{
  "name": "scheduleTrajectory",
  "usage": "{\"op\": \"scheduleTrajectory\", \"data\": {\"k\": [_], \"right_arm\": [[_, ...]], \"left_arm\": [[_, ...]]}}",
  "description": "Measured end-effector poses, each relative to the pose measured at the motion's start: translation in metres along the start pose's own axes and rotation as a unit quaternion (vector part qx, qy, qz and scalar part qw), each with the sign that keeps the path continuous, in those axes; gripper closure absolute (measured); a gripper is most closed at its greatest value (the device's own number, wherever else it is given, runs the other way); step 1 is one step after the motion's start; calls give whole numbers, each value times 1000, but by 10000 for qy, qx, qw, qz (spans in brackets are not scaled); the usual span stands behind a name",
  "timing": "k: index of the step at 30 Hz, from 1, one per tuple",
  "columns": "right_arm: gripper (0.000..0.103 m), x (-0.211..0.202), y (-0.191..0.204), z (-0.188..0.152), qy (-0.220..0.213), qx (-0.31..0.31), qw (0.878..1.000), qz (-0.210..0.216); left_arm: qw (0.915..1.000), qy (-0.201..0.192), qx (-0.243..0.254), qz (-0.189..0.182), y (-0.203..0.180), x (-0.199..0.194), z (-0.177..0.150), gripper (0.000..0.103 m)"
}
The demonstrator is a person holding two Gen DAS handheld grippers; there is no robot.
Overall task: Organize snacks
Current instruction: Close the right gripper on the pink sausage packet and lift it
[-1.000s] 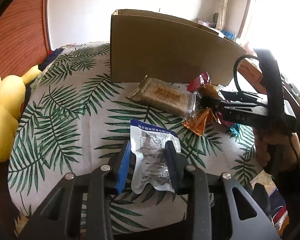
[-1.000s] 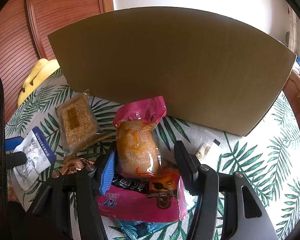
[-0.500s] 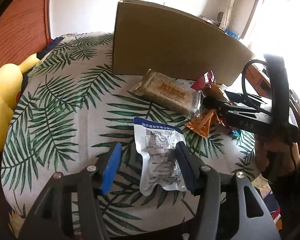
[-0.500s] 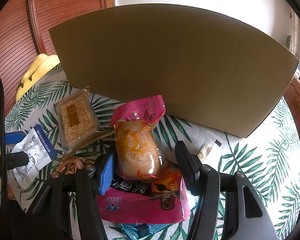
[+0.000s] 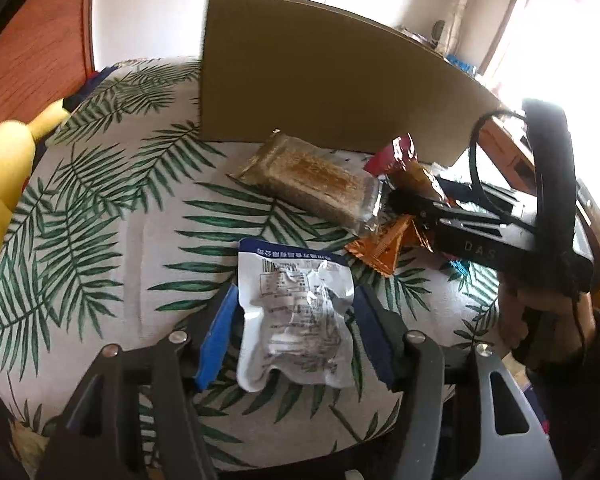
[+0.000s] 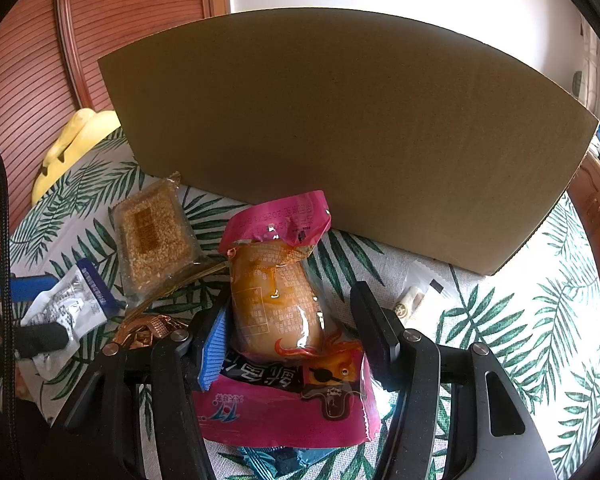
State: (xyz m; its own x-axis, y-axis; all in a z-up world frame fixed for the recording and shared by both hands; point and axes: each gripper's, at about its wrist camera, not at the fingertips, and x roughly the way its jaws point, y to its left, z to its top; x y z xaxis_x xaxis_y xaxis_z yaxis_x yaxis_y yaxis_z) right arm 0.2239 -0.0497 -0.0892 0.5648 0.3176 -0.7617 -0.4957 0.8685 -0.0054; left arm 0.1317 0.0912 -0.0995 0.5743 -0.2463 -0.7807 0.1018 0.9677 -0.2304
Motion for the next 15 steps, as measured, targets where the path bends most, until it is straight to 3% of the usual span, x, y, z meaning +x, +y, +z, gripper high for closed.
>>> {"op": "scheduleTrajectory", "data": {"k": [8, 15], "right_arm": [[44, 0, 0, 0, -2, 3, 10000, -1], [44, 0, 0, -1, -4, 4, 10000, -3]], "left_arm": [[9951, -66, 748, 638, -26, 7, -10, 37], [9936, -102, 959, 590, -25, 2, -16, 44]]}}
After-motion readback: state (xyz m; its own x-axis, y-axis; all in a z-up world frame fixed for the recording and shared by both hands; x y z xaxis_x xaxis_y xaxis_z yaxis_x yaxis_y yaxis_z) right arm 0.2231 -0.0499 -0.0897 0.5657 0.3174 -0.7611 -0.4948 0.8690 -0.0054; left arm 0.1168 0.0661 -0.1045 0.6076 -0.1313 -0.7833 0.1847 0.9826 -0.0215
